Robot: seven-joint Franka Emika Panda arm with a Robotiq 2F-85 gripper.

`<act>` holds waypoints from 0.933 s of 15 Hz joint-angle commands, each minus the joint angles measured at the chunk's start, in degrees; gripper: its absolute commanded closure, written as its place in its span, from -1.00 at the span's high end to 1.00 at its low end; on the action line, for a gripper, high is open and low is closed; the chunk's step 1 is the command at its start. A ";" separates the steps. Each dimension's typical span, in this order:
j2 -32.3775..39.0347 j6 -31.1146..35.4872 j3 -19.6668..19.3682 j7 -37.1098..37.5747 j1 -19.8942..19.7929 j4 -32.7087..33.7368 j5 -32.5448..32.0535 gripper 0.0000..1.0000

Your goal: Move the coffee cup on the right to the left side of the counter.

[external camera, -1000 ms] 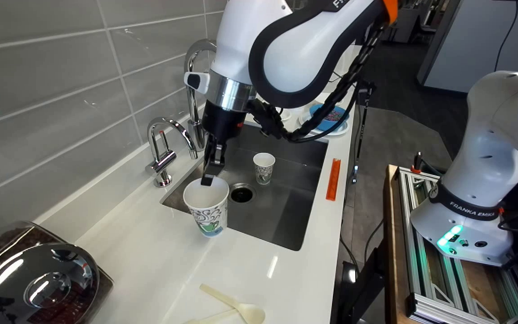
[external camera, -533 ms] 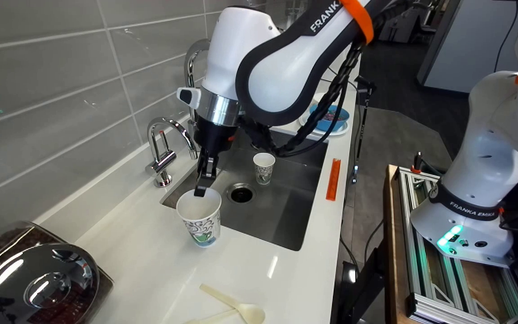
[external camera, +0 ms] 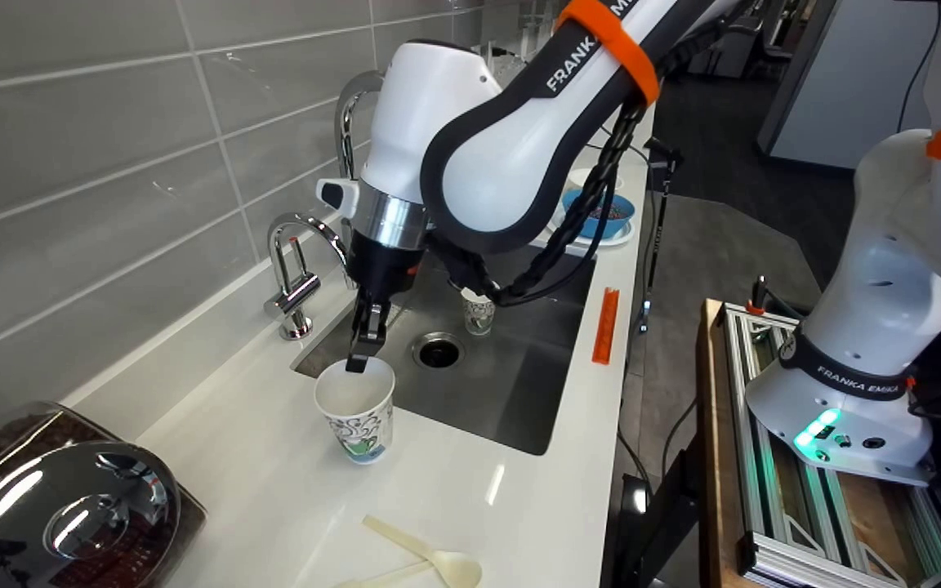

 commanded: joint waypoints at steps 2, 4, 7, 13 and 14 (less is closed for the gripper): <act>1.93 1.57 1.53 0.95 -1.58 0.76 -2.57 -0.98; 2.15 1.33 1.66 1.01 -1.72 0.87 -3.18 -0.98; 2.46 1.21 1.88 1.07 -1.92 0.95 -3.82 -0.29; 0.82 0.18 4.12 -0.33 -3.67 0.56 -2.25 0.63; -0.01 -0.35 4.58 -0.51 -3.99 0.25 -2.06 0.77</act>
